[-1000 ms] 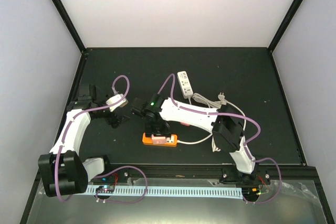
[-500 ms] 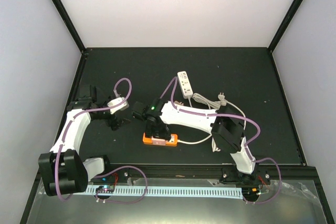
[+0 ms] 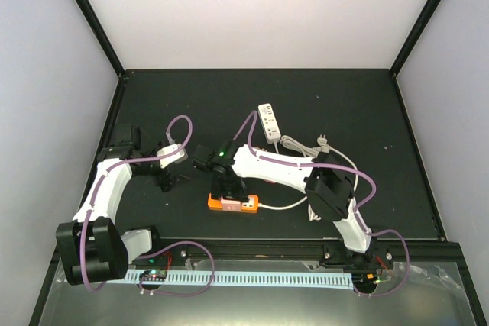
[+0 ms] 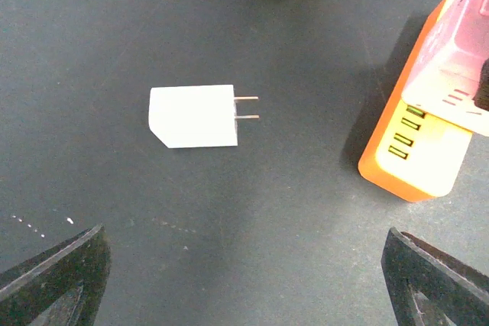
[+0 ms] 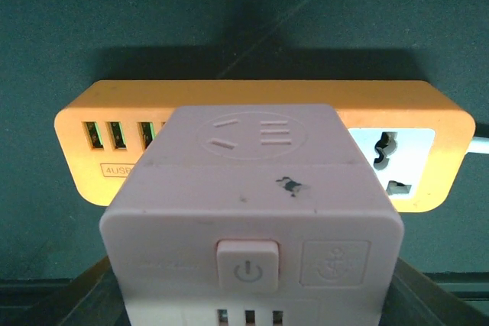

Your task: Insert the plug

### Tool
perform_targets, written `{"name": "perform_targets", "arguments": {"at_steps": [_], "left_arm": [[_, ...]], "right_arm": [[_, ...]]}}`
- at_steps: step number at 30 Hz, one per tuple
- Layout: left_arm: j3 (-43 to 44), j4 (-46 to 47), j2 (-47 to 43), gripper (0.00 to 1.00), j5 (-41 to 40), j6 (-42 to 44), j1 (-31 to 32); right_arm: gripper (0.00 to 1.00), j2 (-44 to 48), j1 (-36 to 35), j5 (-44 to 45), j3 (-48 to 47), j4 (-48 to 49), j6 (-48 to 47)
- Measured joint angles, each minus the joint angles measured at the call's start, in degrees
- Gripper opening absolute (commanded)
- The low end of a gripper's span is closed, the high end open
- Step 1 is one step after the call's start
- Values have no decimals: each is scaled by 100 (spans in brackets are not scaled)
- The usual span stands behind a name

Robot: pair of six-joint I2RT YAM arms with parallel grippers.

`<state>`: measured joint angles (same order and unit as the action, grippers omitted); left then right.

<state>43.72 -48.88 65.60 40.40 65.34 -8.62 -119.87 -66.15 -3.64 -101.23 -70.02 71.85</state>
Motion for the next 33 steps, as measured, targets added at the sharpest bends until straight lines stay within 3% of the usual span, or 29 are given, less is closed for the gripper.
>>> {"name": "perform_targets", "arguments": {"at_steps": [13, 14, 17, 21, 28, 33], "left_arm": [[330, -839, 144, 99, 374, 636, -302], [361, -892, 179, 99, 387, 695, -330], [382, -1023, 205, 99, 461, 837, -378], [387, -1224, 201, 99, 562, 1047, -402], [560, -1491, 192, 99, 634, 1226, -407], [608, -1637, 190, 99, 765, 1390, -407]], "right_arm": [[3, -63, 66, -190, 61, 11, -251], [10, -57, 66, -201, 74, 24, -258], [48, -96, 76, -205, -35, -37, -306], [79, -306, 87, -138, -457, -278, -557], [100, -761, 94, 260, -590, -280, -861], [100, -542, 87, 433, -503, -302, -1043]]}}
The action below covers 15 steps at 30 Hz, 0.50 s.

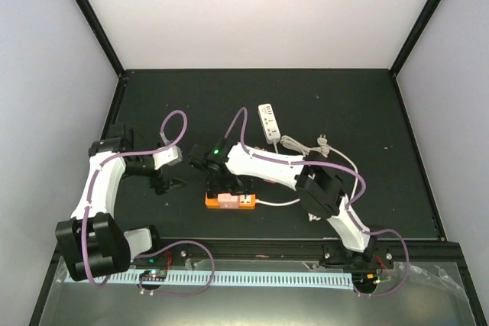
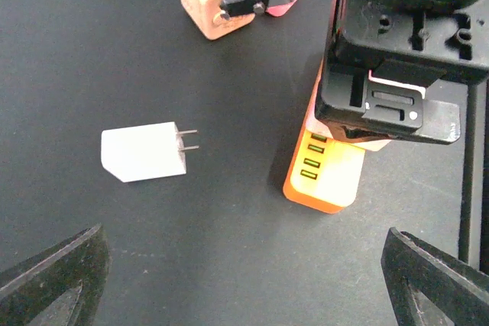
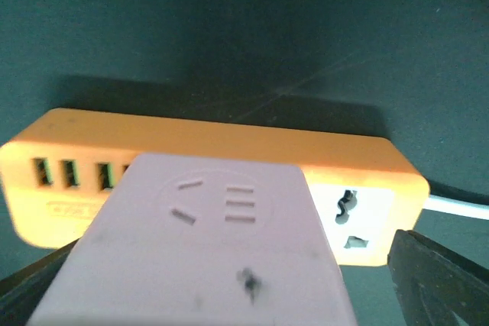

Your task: Insert the plug

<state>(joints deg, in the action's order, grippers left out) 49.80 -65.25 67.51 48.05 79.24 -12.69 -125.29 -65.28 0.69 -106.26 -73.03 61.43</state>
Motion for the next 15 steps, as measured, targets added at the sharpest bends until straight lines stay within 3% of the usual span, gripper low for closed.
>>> {"name": "perform_targets", "arguments": {"at_steps": [9, 11, 15], "left_arm": [[258, -350, 188, 99, 258, 153, 2], [356, -391, 251, 99, 313, 151, 2], [431, -485, 380, 99, 378, 103, 109]], "right_arm": [[100, 1191, 0, 170, 11, 262, -675], [100, 1781, 96, 175, 487, 645, -839], [98, 3252, 763, 120, 2374, 1685, -1093]]}}
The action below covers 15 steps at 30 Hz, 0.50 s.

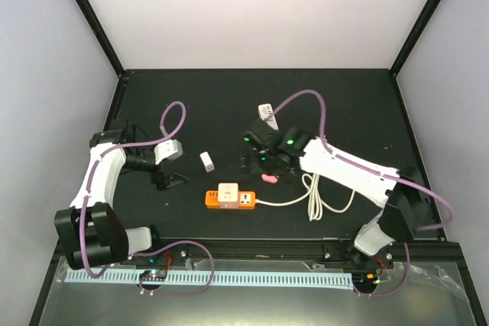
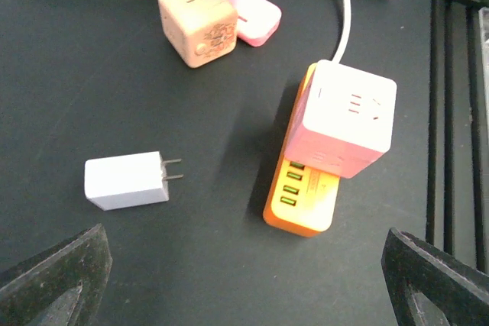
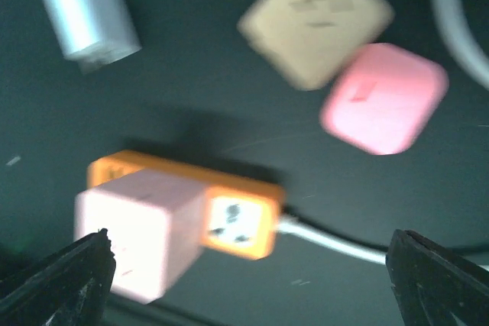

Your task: Insert the plug

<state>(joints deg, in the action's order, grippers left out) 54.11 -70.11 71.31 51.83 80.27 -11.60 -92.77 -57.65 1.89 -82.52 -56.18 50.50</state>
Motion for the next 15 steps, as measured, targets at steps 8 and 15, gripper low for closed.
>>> {"name": "perform_targets", "arguments": {"at_steps": [8, 15], "left_arm": [[9, -4, 17, 99, 11, -450, 326], [76, 46, -151, 99, 9, -859, 420]], "right_arm": [[99, 219, 876, 396, 1641, 835, -411], [97, -789, 866, 715, 1432, 1233, -675]]}}
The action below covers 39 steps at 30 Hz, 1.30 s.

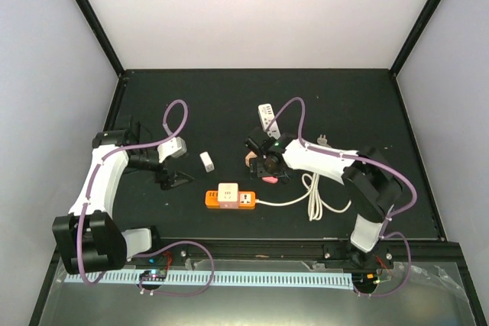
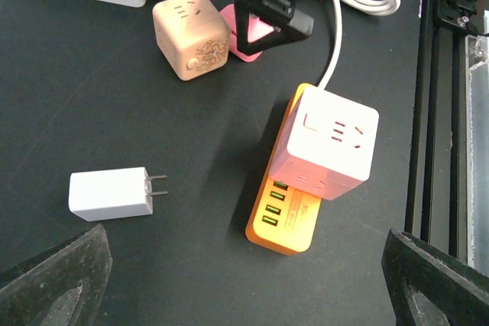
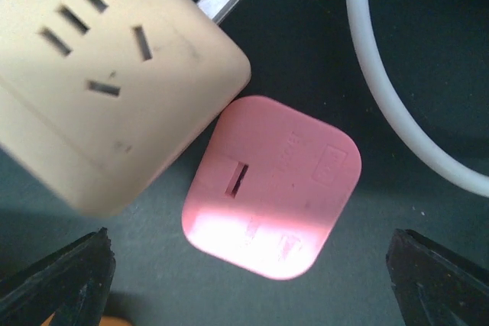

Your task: Insert the plug

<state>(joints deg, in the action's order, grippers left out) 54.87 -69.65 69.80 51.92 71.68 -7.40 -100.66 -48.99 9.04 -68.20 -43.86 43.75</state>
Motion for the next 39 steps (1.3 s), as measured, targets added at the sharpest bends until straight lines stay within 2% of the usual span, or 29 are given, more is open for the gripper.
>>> {"name": "perform_targets", "arguments": {"at_steps": [5, 11, 13, 17, 22, 30, 39], "left_arm": [[22, 85, -118, 99, -4, -223, 4], [81, 116, -118, 99, -7, -378, 4], [120, 122, -118, 99, -4, -402, 4], [131, 149, -122, 99, -4, -442, 4], [136, 144, -122, 99, -2, -431, 61], [136, 289, -236, 99, 2, -634, 579], [136, 553, -455, 99, 310, -748, 1110]], "right_arm": [[93, -369, 0, 188, -28, 162, -20], [83, -713, 0, 315, -37, 337, -2], [75, -789, 0, 330, -61, 402, 9], [52, -835, -7, 396, -79, 581, 26], [39, -822, -17, 439, -44, 728, 35], [37, -428, -212, 431, 212, 752, -105], [39, 1261, -304, -212, 549, 1154, -549]]}}
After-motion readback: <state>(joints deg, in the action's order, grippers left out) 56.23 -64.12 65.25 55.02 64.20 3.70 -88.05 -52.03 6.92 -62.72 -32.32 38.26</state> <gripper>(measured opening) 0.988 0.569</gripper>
